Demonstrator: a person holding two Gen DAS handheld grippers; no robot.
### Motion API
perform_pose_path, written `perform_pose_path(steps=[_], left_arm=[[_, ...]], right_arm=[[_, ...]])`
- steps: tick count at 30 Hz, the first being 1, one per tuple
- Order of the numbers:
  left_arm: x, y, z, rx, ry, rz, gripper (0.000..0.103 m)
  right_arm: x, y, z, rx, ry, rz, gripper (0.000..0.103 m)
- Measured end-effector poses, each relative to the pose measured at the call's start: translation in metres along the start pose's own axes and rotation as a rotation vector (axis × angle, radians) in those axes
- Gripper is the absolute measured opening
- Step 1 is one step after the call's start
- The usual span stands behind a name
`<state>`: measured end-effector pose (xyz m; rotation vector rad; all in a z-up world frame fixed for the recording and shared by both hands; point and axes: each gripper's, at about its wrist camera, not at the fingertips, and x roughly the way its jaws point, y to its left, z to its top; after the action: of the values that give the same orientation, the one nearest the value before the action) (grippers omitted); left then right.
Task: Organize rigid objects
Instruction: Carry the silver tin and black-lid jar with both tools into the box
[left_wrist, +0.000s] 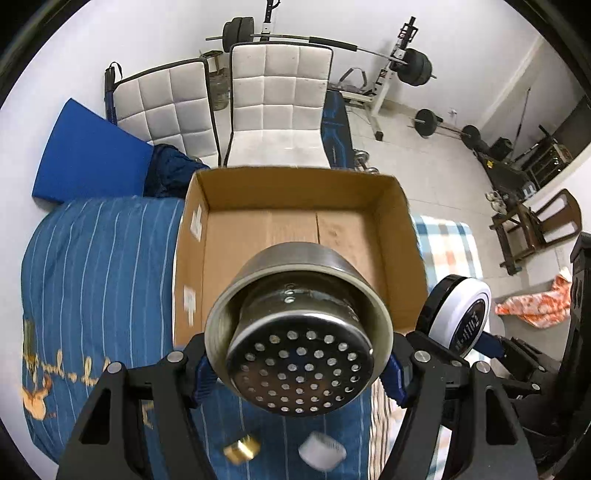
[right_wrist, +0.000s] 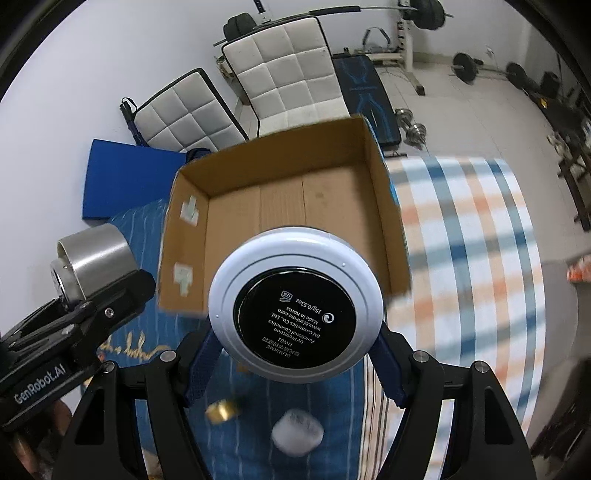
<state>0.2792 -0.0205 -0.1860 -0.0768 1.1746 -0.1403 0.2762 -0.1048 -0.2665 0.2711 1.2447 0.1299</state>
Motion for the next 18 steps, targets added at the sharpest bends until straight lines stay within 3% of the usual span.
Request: perform_pose_path(steps=[11,18], left_arm=[[0.097,0.006,0.063,-0.037,0.087,0.013,0.069],[0.170,0.013,0.080,-0.066,0.261,-0.016,0.069]], right_arm=[[0.107,-0.003,0.090,-0.045,0.095,-0.038,0.075],[0.174,-0.012,0.110,-0.064,0.188,-0.069,0.075]])
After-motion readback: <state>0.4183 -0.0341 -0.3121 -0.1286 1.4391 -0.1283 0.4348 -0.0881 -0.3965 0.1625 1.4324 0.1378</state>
